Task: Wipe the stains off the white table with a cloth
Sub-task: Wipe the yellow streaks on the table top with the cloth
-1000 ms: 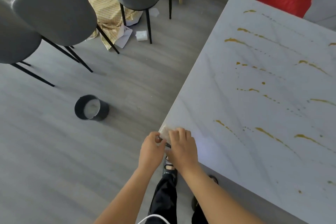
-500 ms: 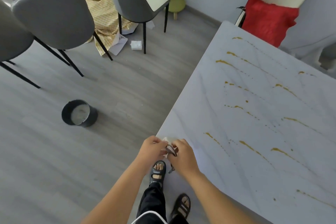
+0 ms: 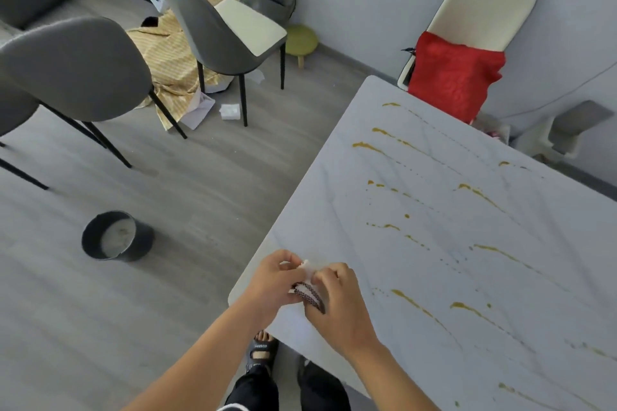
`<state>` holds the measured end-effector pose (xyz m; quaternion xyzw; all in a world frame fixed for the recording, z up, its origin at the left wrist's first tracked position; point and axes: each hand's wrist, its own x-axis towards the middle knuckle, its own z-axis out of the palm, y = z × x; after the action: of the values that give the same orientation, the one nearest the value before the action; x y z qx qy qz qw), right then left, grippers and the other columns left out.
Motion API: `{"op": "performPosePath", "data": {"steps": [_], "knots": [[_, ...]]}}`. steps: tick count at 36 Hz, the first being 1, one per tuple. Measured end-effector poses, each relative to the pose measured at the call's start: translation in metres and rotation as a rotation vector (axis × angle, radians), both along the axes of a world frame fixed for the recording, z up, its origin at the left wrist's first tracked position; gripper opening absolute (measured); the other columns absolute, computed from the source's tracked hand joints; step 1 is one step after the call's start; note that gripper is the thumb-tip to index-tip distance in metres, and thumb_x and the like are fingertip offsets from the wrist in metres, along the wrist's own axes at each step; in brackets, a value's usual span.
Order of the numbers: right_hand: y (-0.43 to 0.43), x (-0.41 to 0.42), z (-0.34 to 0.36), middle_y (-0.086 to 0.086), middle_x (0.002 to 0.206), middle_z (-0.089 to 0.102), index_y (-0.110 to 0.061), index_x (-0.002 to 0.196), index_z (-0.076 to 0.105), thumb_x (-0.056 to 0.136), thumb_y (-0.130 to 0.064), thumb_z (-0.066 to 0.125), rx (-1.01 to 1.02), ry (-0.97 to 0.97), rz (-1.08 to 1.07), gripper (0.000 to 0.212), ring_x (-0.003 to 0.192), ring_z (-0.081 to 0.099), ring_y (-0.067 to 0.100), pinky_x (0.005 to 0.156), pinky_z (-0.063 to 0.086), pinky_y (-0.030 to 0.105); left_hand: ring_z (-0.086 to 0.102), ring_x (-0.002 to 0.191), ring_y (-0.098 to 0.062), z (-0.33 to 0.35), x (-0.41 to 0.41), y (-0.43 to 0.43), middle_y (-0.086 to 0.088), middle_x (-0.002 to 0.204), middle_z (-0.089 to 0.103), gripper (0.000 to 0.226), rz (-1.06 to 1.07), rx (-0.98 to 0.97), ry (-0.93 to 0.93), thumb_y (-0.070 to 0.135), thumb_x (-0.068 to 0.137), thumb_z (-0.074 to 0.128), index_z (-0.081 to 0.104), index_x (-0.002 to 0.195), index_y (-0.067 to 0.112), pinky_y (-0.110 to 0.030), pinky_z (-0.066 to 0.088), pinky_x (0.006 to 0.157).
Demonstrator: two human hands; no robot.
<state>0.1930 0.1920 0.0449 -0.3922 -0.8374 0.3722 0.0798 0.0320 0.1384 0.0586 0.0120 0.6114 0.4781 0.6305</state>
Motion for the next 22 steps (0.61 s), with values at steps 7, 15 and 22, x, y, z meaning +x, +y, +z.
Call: {"op": "performPosePath", "data": {"steps": [7,15,22], "knots": [[0.051,0.007,-0.034,-0.013,0.107,0.036,-0.026,0.100,0.052,0.072,-0.021,0.062,0.027,0.019,0.220,0.030,0.096,0.047,0.014,0.074,0.052,0.031,0.068,0.076,-0.028,-0.007,0.024,0.020,-0.017,0.085,0.069,0.012,0.224,-0.066,0.063,0.003,0.094,0.072,0.060,0.092,0.002,-0.042,0.061,0.074],[0.127,-0.019,-0.078,-0.009,0.085,0.046,-0.023,0.071,0.051,0.074,-0.034,0.068,-0.163,0.095,0.095,0.020,0.076,0.050,0.010,0.067,0.040,0.022,0.075,0.081,-0.022,-0.048,0.035,0.012,-0.011,0.089,0.077,0.007,0.469,-0.305,0.275,0.002,0.092,0.072,0.066,0.089,0.004,-0.038,0.060,0.072],[0.229,-0.064,-0.104,0.003,0.085,0.054,-0.013,0.084,0.053,0.086,-0.024,0.071,0.083,0.051,-0.009,0.020,0.086,0.049,0.026,0.074,0.042,0.037,0.065,0.101,-0.013,-0.081,0.049,-0.029,0.016,0.106,0.066,0.017,0.241,-0.475,0.774,0.013,0.096,0.068,0.064,0.095,0.030,-0.025,0.048,0.077]]}}
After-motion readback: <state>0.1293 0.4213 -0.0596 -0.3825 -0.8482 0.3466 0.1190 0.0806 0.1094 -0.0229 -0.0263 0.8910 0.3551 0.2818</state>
